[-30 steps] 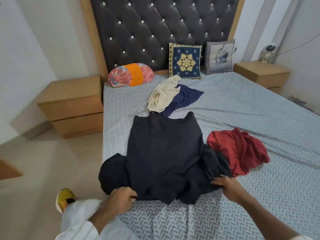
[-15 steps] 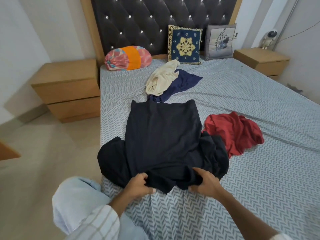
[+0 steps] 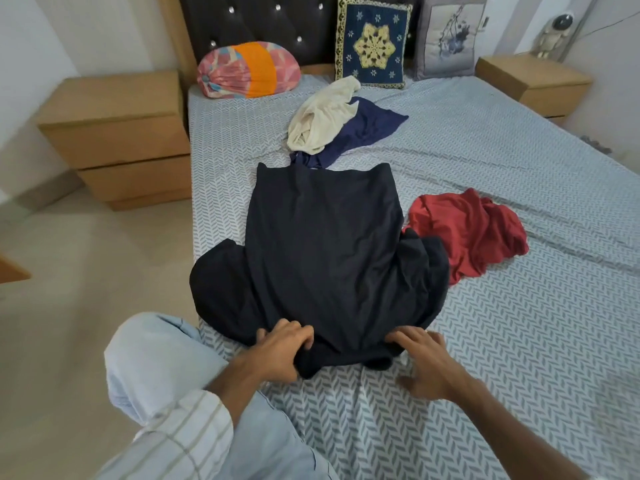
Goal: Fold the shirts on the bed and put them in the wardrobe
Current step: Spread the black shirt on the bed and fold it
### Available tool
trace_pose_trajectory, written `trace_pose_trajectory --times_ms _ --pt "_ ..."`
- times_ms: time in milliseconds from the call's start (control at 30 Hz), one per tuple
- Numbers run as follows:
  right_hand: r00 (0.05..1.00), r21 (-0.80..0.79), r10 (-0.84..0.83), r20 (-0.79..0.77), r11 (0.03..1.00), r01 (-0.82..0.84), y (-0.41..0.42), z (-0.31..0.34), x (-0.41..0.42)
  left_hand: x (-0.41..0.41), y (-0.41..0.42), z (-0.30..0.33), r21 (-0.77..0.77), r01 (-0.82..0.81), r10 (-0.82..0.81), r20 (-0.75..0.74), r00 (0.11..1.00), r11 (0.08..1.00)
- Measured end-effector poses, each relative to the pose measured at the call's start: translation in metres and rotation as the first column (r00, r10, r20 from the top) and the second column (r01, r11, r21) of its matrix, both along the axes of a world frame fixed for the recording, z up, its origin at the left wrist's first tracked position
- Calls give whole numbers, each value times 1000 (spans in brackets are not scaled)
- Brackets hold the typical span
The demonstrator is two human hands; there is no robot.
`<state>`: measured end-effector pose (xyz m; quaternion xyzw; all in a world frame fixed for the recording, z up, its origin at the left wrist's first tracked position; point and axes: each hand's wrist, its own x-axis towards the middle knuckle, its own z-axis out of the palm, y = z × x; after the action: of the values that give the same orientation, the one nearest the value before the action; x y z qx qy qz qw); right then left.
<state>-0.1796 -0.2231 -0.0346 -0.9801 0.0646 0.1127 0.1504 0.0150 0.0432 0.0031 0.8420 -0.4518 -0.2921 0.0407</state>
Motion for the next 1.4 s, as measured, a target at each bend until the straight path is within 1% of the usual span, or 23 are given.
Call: trace_pose_trajectory --times_ms 67,133,167,267,333,433,467,533,600,633,667,700,767,833,933,1000,1100,1133,1200,1233,1267,1333,1400 --pt "999 1 7 51 1000 -7 8 0 1 -2 -2 1 -2 102 -101 101 990 995" --pt "981 -12 10 193 1000 -8 17 -3 5 -3 -3 1 8 208 -207 177 962 978" --pt "963 -10 12 268 1000 -10 22 -5 7 -4 -3 2 11 238 -236 185 954 971" --pt "902 21 20 432 999 -33 27 -6 10 -7 -4 9 -83 239 -222 179 959 967" --pt "904 28 48 424 997 -66 27 -5 7 -8 -2 11 -105 235 -218 153 964 966" --pt "951 -52 144 273 990 -135 27 -7 -3 -14 0 10 49 267 -270 66 961 962" --pt "957 -34 135 258 991 -131 26 -8 -7 -16 -1 9 79 266 -270 44 962 961" --pt "941 98 22 339 993 -59 22 -9 -8 -17 -5 7 60 232 -234 22 972 971" --pt "860 257 -230 455 959 121 10 -7 -4 -17 -13 3 3 199 -199 28 980 980" --pt "791 353 -397 466 903 245 1 -5 0 -17 -18 -1 -37 185 -183 48 982 982" --pt "704 442 -559 439 816 373 -7 -4 5 -17 -24 -4 -82 179 -173 75 982 981" --pt "608 507 -696 382 708 492 -18 -5 10 -18 -30 -8 -122 176 -165 95 982 977" --pt "432 566 -872 231 482 669 -44 -3 25 -22 -51 -13 -179 180 -166 90 982 967" --pt "316 589 -946 74 298 751 -69 1 41 -31 -73 -17 -221 174 -167 51 985 960" --pt "200 676 -967 -158 42 736 -96 -1 67 -44 -104 -21 -268 127 -144 -45 989 955" --pt "168 684 -965 -203 -17 729 -107 -7 78 -49 -121 -23 -253 98 -124 -91 988 962" --pt "134 722 -965 -226 -73 688 -114 -2 79 -53 -139 -24 -206 113 -132 -80 988 972" --pt "112 743 -974 -198 -74 666 -112 1 73 -54 -142 -25 -197 118 -136 -83 987 973" --pt "46 726 -993 -106 -46 686 -108 -2 51 -55 -148 -29 -170 118 -138 -108 985 978" --pt "40 706 -994 -105 -46 707 -105 -3 38 -55 -151 -31 -153 112 -132 -125 983 982" --pt "57 679 -988 -146 -58 732 -103 -4 26 -56 -154 -33 -129 98 -117 -150 982 987" --pt "72 665 -962 -262 -126 736 -111 -2 20 -56 -161 -34 -75 76 -89 -197 976 994" --pt "8 677 -967 -255 -172 715 -137 -2 31 -53 -170 -34 -4 75 -74 -241 968 997"
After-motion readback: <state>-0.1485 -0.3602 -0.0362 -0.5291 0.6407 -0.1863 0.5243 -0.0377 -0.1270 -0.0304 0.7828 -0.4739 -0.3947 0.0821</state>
